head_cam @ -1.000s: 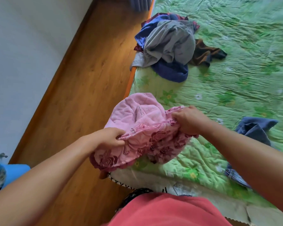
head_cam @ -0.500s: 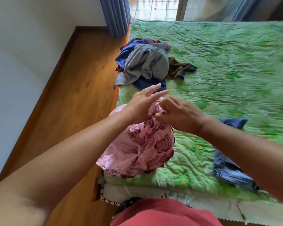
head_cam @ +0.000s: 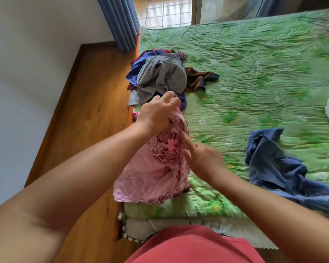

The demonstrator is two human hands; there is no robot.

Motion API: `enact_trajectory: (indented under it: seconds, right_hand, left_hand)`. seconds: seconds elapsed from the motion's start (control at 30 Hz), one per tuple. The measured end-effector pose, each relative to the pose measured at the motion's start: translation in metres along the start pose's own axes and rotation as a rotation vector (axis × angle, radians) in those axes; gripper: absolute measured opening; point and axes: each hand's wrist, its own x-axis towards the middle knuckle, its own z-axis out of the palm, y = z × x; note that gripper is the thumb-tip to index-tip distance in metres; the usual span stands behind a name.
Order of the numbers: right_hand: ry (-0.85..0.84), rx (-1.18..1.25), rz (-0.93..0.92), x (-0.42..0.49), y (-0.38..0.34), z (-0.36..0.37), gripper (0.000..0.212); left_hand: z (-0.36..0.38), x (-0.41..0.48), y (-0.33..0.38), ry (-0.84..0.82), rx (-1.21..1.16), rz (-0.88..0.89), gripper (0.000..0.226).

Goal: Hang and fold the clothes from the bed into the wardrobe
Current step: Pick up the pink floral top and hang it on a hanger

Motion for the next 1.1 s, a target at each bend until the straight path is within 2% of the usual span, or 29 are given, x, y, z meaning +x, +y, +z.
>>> enact_trajectory:
  seconds: [0.07,0.2,0.27,0.33,0.4,0.47,0.57,0.67,0.73,0.9,1.0,1.1]
  right_hand:
    - [-0.030,0.229,0.135,0.002,-0.011,0.019,0.084]
    - [-0.090,0.375,0.287,0.020,-0.027,0.036,0.094]
    - [-0.115,0.481,0.346,0.033,-0.040,0.036,0.110]
    - [-0.091,0.611,0.336,0.041,-0.060,0.035,0.124]
    - [-0.032,0.657,0.270,0.043,-0.085,0.036,0.128]
    - [0.045,0.636,0.235,0.044,-0.099,0.036,0.118]
    - [0.171,0.581,0.226,0.058,-0.084,0.019,0.085]
    - [0.245,0.405,0.186,0.080,-0.044,-0.018,0.047]
    - [0.271,0.274,0.145,0.091,-0.021,-0.046,0.032]
    - [0.387,-0.051,0.010,0.101,-0.003,-0.107,0.021]
    - [0.374,-0.288,-0.048,0.098,0.005,-0.133,0.026]
    - [0.321,-0.314,0.032,0.089,0.017,-0.144,0.033]
  left_hand:
    - [-0.018,-0.001,-0.005,0.012,0.102,-0.009,0.047]
    - [-0.056,-0.011,-0.012,0.105,0.187,-0.010,0.034]
    - [-0.078,-0.019,-0.012,0.188,0.199,-0.006,0.030]
    - [-0.099,-0.026,-0.015,0.283,0.227,-0.025,0.026]
    - [-0.120,-0.031,-0.021,0.386,0.249,-0.048,0.023]
    - [-0.136,-0.036,-0.027,0.471,0.264,-0.067,0.022]
    - [-0.148,-0.050,-0.043,0.512,0.306,-0.110,0.020]
    - [-0.140,-0.073,-0.073,0.470,0.327,-0.191,0.022]
    - [-0.126,-0.088,-0.093,0.381,0.317,-0.248,0.027]
    - [-0.082,-0.108,-0.119,0.156,0.363,-0.380,0.019]
    - [-0.071,-0.103,-0.126,0.192,0.231,-0.446,0.015]
    - [-0.066,-0.095,-0.123,0.225,-0.009,-0.509,0.013]
